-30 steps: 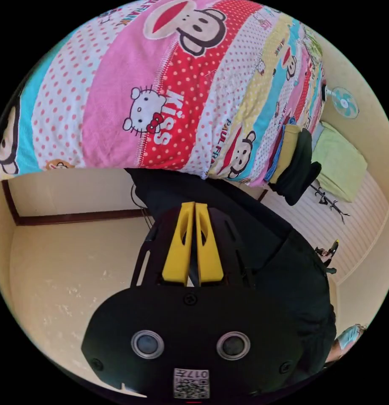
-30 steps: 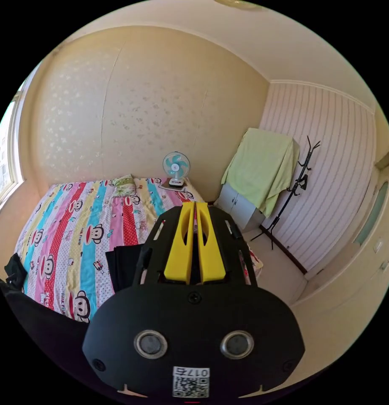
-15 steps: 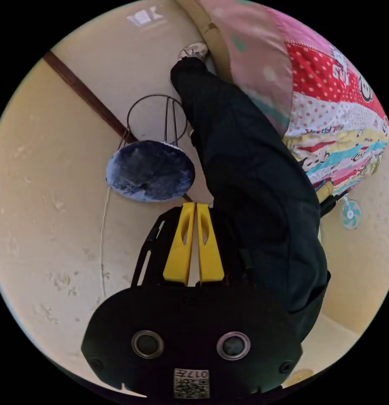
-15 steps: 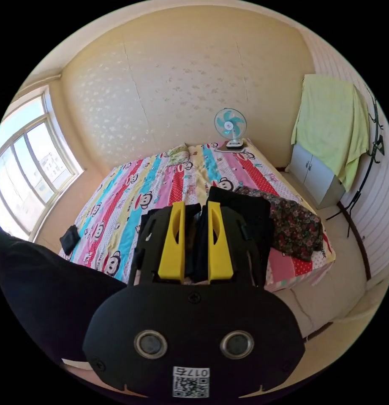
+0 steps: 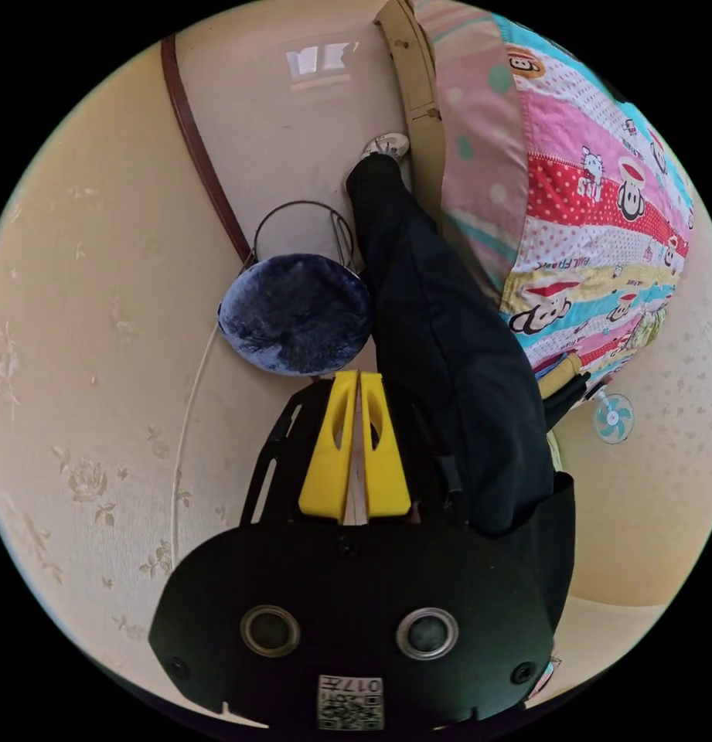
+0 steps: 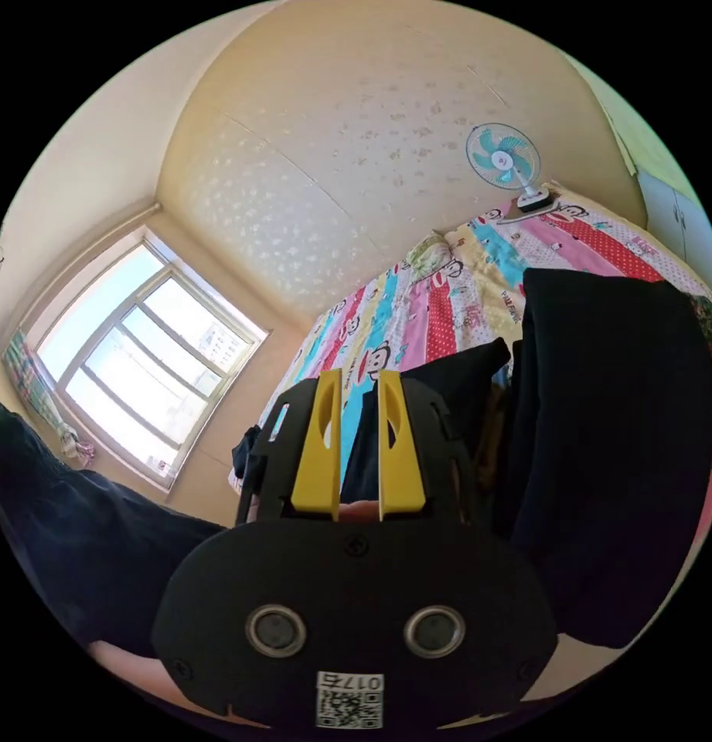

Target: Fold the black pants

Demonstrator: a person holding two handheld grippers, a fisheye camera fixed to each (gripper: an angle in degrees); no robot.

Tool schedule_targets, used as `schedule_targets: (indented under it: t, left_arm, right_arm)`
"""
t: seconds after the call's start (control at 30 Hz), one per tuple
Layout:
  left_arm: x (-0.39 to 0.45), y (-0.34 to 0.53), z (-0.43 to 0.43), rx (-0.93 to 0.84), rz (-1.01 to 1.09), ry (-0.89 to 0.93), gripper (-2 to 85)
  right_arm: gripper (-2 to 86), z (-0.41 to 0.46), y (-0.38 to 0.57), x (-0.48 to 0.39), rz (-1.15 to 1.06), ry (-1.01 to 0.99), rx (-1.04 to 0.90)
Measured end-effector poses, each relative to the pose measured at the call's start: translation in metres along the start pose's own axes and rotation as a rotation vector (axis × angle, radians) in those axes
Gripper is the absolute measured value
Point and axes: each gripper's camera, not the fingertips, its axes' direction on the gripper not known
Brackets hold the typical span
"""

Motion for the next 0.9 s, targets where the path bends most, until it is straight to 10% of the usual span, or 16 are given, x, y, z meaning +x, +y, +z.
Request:
schedule_targets:
  t: [0.4,0.63,0.9]
  left_arm:
    - [0.08,-0.032,0.019,-0.022,0.083,-0.166,-0.6]
    - [0.153,-0.056,0.043,-0.034,0.211,-0.254,-0.6]
    - [0.173,-0.067,0.055,-0.042,0.224,-0.311,-0.5]
  right_arm:
    - [5.7,-0.115,-0.085,-0.124,-0.629,-0.09,0.362]
    - [2.0,-0.09,-0.046,-0.041,-0.366,-0.19,0.338]
    - [6.1,-0.051,0.006,0.033,-0.275,0.505,0.07]
